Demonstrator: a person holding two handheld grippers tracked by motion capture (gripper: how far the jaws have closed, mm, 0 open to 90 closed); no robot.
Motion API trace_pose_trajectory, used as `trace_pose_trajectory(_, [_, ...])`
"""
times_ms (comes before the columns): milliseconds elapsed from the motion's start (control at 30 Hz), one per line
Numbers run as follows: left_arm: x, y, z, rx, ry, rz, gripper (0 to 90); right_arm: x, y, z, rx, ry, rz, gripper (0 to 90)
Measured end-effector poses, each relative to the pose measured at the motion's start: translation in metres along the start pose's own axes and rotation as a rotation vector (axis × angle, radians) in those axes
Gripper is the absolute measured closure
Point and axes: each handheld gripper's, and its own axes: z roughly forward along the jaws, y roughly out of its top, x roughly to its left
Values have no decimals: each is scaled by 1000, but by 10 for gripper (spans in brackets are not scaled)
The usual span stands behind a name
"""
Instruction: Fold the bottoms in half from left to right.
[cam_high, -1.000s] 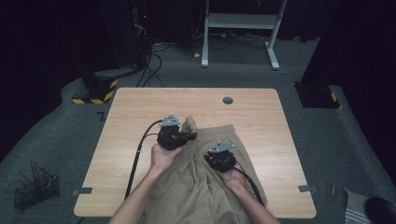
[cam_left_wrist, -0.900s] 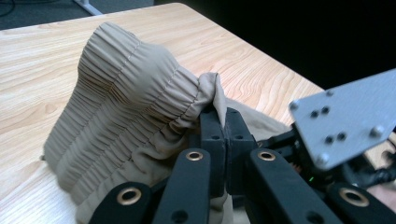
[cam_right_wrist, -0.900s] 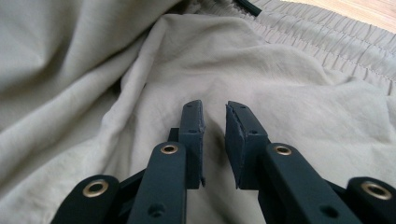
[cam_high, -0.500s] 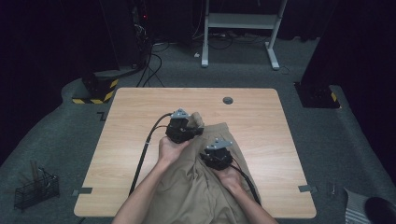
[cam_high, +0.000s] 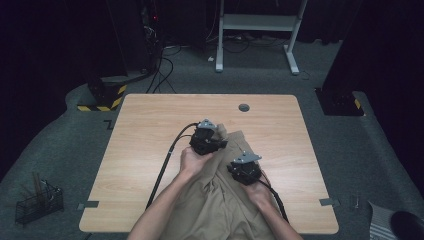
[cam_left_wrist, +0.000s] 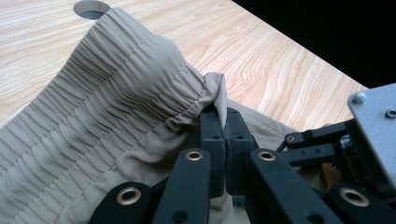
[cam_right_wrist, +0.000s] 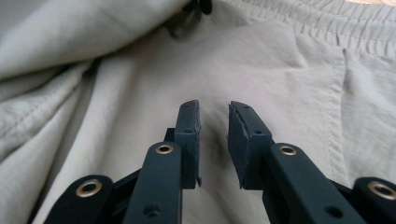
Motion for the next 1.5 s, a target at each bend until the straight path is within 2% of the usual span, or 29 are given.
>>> trace_pose_trajectory(233, [3, -1, 27, 39, -4, -21, 889, 0, 2, 2, 0, 0, 2, 737])
trace_pose_trajectory(367, [-3, -2, 39, 58, 1, 20, 888, -1, 2, 2, 0, 1, 5, 736])
trace_pose_trajectory(433, [-1, -5, 45, 74, 0, 14, 888, 0, 2, 3, -1, -3, 4, 735])
trace_pose_trajectory(567, [6, -15, 60, 107, -6, -30, 885, 0, 2, 3, 0, -6, 7, 731])
trace_pose_trajectory(667, [7, -24, 72, 151, 8, -23, 873, 0, 2, 2, 0, -6, 11, 730])
trace_pose_trajectory(733, [7, -28, 75, 154, 2, -25, 821, 0, 2, 2, -1, -7, 11, 729])
trace_pose_trajectory(800, [5, -28, 72, 136, -5, -24, 746, 0, 2, 2, -1, -7, 9, 728])
trace_pose_trajectory(900, [-3, -24, 62, 127, 17, 28, 613, 0, 2, 3, -1, -8, 11, 724])
trace_pose_trajectory(1033, [-10, -18, 40, 59, 30, 44, 497, 0, 2, 2, 0, -12, 9, 718])
trace_pose_trajectory(1200, [-11, -17, 11, 15, 32, 34, 449, -1, 2, 2, 0, -12, 12, 711])
trace_pose_trajectory(1333, [-7, -31, -4, 30, 68, 27, 437, -1, 2, 3, 0, -14, 20, 693])
trace_pose_trajectory(1500, [-1, -52, -12, 67, 121, 5, 426, -2, 2, 1, 4, -1, 28, 609])
